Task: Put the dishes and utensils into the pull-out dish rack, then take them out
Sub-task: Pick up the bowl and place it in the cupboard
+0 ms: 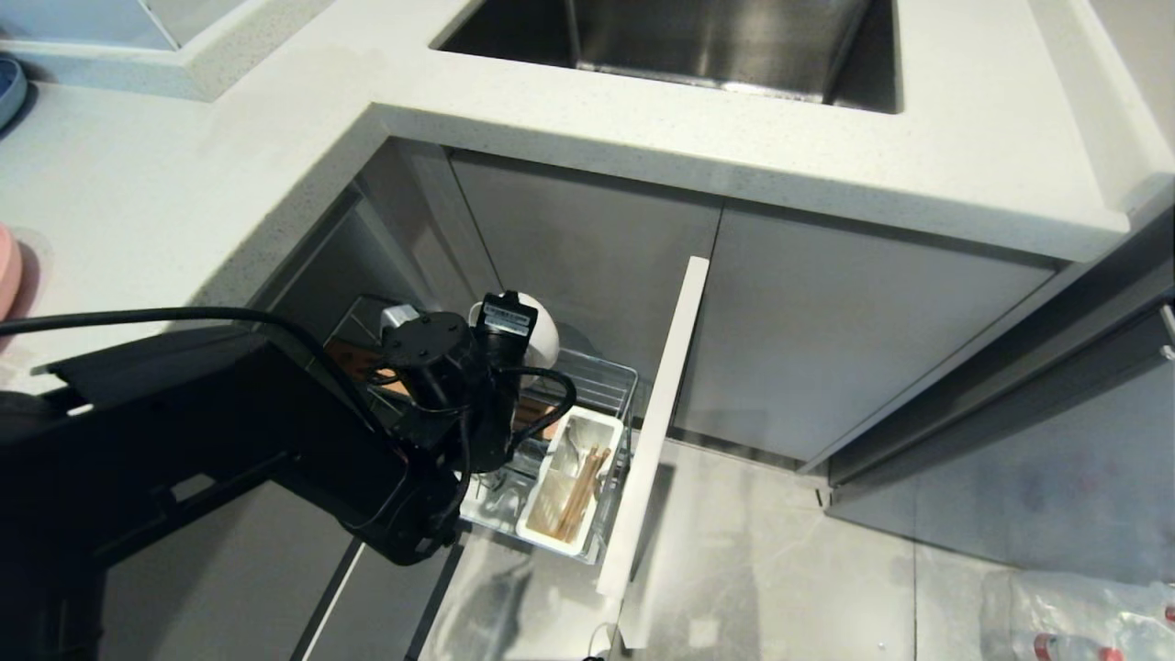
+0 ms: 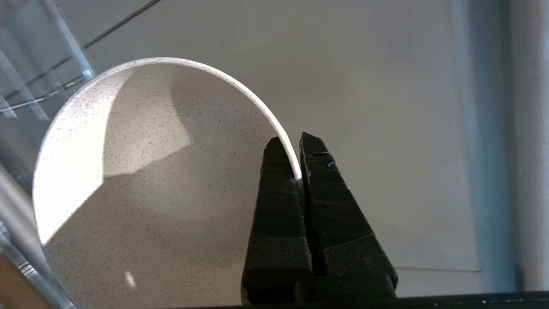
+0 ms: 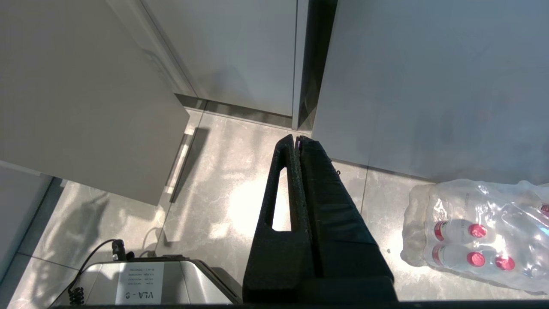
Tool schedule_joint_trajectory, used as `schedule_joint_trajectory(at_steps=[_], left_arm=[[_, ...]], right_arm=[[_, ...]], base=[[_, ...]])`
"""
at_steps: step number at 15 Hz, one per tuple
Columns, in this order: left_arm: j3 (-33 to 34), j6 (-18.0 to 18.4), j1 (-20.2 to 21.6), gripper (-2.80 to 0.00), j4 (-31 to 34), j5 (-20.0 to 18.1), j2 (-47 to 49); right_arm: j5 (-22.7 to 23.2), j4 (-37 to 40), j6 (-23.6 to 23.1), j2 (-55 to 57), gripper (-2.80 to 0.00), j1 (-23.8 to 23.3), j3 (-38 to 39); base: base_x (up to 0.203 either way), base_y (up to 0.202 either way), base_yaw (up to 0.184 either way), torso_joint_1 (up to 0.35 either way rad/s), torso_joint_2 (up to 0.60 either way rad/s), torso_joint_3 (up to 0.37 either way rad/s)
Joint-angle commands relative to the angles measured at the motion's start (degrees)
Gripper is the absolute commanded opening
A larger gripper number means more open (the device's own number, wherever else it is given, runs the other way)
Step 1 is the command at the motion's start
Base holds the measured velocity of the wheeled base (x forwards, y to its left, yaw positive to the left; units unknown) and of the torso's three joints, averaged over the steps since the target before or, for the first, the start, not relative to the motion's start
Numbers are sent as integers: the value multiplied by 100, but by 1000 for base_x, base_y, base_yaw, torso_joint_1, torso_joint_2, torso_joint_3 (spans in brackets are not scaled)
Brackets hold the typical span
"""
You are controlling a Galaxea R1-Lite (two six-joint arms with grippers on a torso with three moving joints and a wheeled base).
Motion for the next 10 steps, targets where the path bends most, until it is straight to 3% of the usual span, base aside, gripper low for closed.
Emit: schedule_joint_trajectory(at_steps=[1, 10], left_arm=[[7, -45, 16, -280, -247, -10, 123], [-51, -202, 40, -280, -294, -187, 471]], right_arm=[[-2, 0, 1, 5, -280, 3, 9], [-2, 0, 1, 5, -280, 3, 9]], base=[[0, 0, 0, 0, 0, 0], [0, 0, 0, 0, 0, 0]])
